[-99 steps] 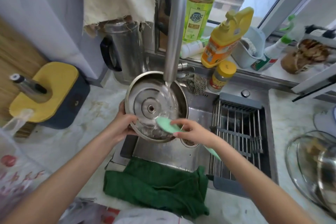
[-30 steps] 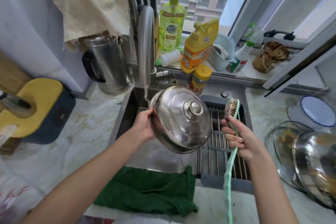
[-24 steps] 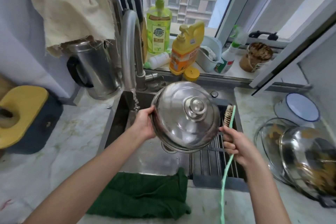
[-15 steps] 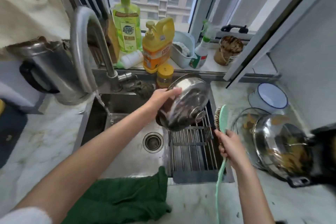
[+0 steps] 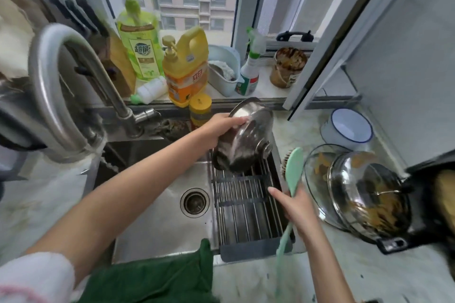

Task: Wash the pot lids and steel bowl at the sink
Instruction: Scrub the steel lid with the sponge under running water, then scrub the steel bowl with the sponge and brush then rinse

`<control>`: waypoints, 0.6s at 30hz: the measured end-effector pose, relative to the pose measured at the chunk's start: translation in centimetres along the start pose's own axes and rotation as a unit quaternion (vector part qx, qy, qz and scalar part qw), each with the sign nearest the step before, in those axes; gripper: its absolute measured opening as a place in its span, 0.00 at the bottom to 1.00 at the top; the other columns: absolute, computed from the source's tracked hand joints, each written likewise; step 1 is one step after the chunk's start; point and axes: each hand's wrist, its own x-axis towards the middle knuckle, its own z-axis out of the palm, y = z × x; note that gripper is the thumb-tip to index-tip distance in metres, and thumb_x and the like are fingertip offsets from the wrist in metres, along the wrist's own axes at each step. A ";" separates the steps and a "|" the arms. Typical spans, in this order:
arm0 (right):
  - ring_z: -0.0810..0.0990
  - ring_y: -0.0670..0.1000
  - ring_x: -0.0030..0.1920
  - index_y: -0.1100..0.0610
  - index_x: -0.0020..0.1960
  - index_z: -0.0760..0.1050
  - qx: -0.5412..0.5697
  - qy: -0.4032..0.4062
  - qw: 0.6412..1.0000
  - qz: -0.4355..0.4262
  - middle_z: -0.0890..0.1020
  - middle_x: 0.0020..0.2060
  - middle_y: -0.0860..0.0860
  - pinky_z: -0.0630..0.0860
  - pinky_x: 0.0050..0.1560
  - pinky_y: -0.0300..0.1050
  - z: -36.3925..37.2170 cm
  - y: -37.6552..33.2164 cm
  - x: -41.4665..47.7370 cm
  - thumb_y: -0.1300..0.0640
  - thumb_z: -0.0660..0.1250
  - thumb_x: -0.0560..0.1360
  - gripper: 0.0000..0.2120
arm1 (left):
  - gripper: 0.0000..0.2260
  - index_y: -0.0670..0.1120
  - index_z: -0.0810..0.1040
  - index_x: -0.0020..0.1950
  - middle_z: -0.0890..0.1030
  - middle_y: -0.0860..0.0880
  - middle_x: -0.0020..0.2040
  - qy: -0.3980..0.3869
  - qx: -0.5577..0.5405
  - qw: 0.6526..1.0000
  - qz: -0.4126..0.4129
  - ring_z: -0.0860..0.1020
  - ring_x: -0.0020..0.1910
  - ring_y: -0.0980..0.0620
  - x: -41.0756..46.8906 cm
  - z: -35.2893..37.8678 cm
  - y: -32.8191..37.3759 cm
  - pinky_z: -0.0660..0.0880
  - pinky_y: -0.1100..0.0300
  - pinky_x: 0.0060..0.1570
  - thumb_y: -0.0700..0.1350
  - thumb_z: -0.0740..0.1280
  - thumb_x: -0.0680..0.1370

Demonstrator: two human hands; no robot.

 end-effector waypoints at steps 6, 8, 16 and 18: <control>0.74 0.48 0.51 0.56 0.57 0.62 -0.126 0.027 0.983 -0.134 0.73 0.50 0.48 0.73 0.46 0.46 2.6 -4.5 0.4 0.42 0.81 0.58 0.39 | 0.13 0.42 0.75 0.51 0.80 0.40 0.53 -0.061 -0.428 0.894 -0.121 0.78 0.49 0.43 -3.0 2.8 -0.6 0.74 0.45 0.48 0.48 0.55 0.84; 0.76 0.52 0.51 0.58 0.60 0.63 -0.166 0.088 0.966 -0.176 0.75 0.53 0.52 0.71 0.42 0.47 3.6 -5.3 0.6 0.46 0.80 0.61 0.38 | 0.13 0.41 0.72 0.53 0.78 0.38 0.53 -0.060 -0.477 0.869 -0.116 0.78 0.52 0.42 -3.5 3.2 0.6 0.72 0.46 0.50 0.47 0.54 0.84; 0.79 0.58 0.51 0.60 0.56 0.70 -0.234 0.108 0.934 -0.246 0.81 0.51 0.57 0.72 0.40 0.46 3.1 -7.7 9.5 0.61 0.66 0.75 0.11 | 0.07 0.42 0.75 0.50 0.80 0.45 0.50 -0.025 -0.385 0.916 -0.107 0.75 0.64 0.48 -1.8 1.1 1.6 0.66 0.46 0.66 0.43 0.60 0.82; 0.79 0.56 0.51 0.57 0.56 0.71 -0.274 0.065 0.920 -0.273 0.81 0.52 0.55 0.70 0.39 0.43 2.3 -8.7 12.3 0.60 0.65 0.76 0.10 | 0.09 0.43 0.76 0.53 0.81 0.45 0.55 -0.047 -0.275 0.953 -0.120 0.77 0.59 0.48 -1.6 -0.3 0.4 0.69 0.48 0.63 0.46 0.60 0.82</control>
